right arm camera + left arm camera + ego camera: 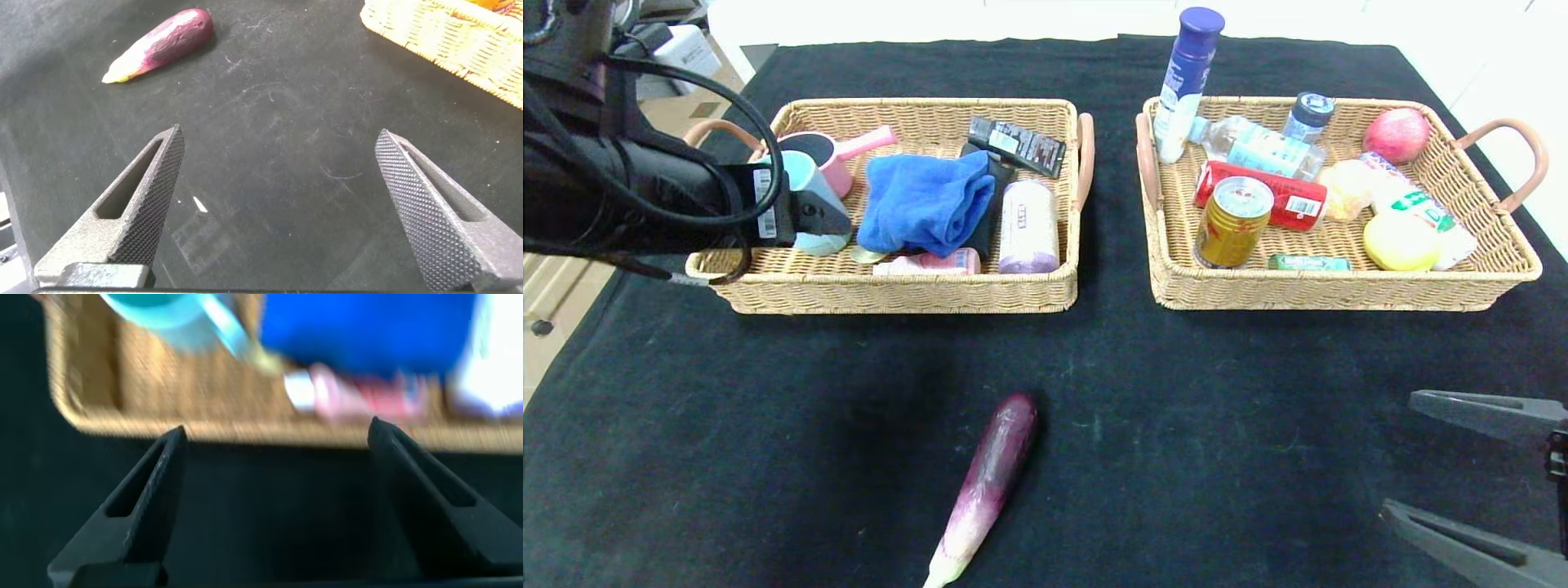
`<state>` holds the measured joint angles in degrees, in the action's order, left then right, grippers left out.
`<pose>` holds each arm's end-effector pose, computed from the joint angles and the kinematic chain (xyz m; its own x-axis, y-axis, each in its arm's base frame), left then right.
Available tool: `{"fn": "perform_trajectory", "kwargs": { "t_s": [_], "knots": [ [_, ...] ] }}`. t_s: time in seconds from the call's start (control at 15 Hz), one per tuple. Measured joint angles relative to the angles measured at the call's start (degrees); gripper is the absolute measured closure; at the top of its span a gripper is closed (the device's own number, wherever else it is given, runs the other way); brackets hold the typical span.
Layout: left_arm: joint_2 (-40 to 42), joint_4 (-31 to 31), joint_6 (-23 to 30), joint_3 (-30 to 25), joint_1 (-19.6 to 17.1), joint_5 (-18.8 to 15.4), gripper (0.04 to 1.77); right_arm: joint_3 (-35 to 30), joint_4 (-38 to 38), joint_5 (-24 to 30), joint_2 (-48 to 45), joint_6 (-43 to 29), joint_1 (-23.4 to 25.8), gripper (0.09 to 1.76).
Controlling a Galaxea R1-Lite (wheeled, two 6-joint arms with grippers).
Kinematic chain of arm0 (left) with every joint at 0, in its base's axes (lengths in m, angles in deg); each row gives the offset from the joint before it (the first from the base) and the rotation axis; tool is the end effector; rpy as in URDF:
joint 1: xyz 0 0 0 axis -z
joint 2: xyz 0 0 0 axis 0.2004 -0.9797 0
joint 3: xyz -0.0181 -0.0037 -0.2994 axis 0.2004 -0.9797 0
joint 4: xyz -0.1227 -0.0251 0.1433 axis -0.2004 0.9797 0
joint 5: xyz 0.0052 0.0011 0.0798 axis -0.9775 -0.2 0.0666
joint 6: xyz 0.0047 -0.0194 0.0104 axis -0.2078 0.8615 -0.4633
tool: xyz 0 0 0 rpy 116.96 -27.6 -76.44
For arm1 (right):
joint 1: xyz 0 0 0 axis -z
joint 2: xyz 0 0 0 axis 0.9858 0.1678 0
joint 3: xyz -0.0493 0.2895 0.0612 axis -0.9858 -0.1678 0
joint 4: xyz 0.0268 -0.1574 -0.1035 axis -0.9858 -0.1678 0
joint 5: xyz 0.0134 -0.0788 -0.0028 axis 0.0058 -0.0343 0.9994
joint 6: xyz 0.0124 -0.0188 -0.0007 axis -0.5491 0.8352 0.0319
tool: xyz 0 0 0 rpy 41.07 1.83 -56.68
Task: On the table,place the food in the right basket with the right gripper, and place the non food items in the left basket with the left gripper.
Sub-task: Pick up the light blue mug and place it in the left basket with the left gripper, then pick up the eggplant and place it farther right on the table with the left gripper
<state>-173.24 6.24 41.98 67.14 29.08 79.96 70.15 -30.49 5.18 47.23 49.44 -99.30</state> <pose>0.2372 -0.0677 0.3354 0.9069 0.0313 -0.4201 -0.0509 0.9981 -0.0356 0.1205 0.0529 0.2074 0.6604 0.7367 -0.1456 -0.7500 0.6569 -0.0781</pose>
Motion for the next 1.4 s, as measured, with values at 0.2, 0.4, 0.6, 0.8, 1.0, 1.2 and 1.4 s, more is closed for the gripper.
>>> {"fn": "perform_trajectory", "kwargs": {
  "t_s": [0.2, 0.4, 0.6, 0.8, 1.0, 1.2, 1.4],
  "knots": [
    [3.75, 3.04, 0.13, -5.18, 6.18, -0.73, 0.17, -0.11, -0.01, 0.0, -0.1, 0.04, -0.13, 0.14],
    [4.97, 3.47, 0.17, -9.62, 12.69, -1.76, 0.14, -0.06, 0.0, -0.02, -0.16, 0.04, -0.11, 0.14],
    [4.61, 3.45, 0.41, -15.04, 18.83, -3.79, 0.13, 0.0, 0.0, -0.02, -0.22, 0.06, -0.06, 0.14],
    [2.38, 3.21, 1.41, -17.58, 23.47, -4.1, 0.12, -0.11, 0.0, -0.02, -0.21, 0.09, -0.13, 0.14],
    [0.0, 3.21, 1.84, -17.97, 25.54, -3.6, 0.11, -0.2, 0.0, 0.0, -0.18, 0.09, -0.17, 0.14],
    [-2.76, 2.99, 2.12, -17.53, 26.6, -2.36, 0.11, -0.24, -0.01, 0.0, -0.18, 0.15, -0.26, 0.14],
    [-5.62, 2.9, 2.49, -16.7, 28.26, -1.17, 0.11, -0.28, -0.01, 0.0, -0.21, 0.63, -0.35, 0.14]
  ]
}}
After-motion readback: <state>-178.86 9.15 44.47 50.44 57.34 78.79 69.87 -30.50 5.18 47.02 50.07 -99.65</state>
